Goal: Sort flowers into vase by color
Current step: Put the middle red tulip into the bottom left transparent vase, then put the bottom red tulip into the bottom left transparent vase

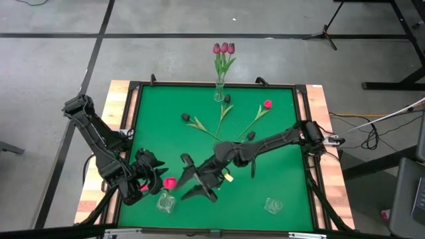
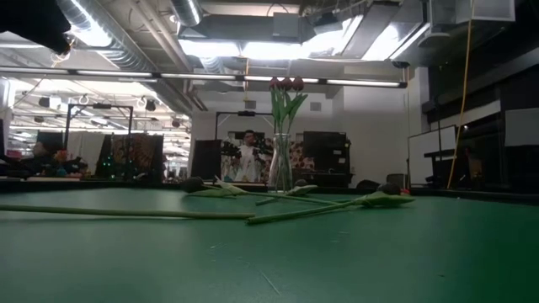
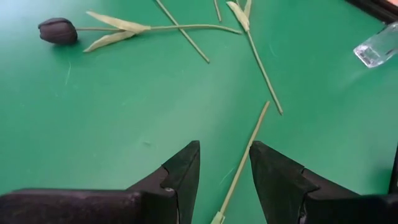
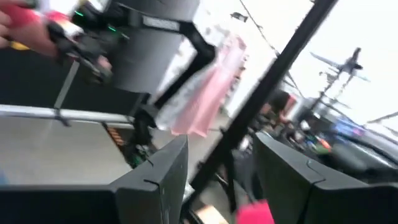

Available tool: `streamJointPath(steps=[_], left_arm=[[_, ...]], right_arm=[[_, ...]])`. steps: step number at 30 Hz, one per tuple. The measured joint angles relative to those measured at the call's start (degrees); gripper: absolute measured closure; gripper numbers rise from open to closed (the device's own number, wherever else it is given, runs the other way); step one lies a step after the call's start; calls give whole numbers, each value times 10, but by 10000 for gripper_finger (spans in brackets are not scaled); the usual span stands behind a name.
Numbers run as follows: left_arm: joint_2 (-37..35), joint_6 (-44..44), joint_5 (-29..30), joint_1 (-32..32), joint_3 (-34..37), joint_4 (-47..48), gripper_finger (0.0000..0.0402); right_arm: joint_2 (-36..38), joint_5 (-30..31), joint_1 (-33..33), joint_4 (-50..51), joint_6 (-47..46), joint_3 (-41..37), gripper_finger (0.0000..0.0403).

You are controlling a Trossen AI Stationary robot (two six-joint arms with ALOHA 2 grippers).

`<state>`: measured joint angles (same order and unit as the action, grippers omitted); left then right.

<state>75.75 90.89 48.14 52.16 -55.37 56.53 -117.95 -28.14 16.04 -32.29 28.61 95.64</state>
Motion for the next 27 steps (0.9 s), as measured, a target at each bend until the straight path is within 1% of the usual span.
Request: streamJointPath(steps=[3, 6, 8, 9, 11, 14, 16, 18, 22, 27], left_arm=[[0, 0, 0, 0, 0, 3, 264], [0, 4, 0, 0, 0, 20, 264], [0, 25, -10, 0, 0, 42, 264], [0, 40, -29, 0, 0, 59, 264], [0, 62, -90, 0, 0, 83, 264], [0, 70, -183, 2, 0, 89, 264], [0, 68, -220, 7, 0, 88, 264], [2, 67, -244, 9, 0, 84, 264], [18, 49, -247, 11, 0, 59, 264], [65, 14, -254, 3, 0, 48, 264]], right_arm=[[0, -26, 1, 6, -18, 0, 221], [0, -32, 0, 22, -33, 0, 221], [2, -32, 0, 45, -38, 0, 221], [5, -33, 0, 62, -40, 0, 221], [16, -34, 1, 104, -42, 0, 221], [49, -35, 1, 189, -42, 0, 221], [73, -34, 1, 247, -43, 0, 221], [97, -34, 1, 302, -43, 0, 221], [150, -34, 1, 399, -44, 0, 221], [208, -32, 1, 500, -43, 0, 221]])
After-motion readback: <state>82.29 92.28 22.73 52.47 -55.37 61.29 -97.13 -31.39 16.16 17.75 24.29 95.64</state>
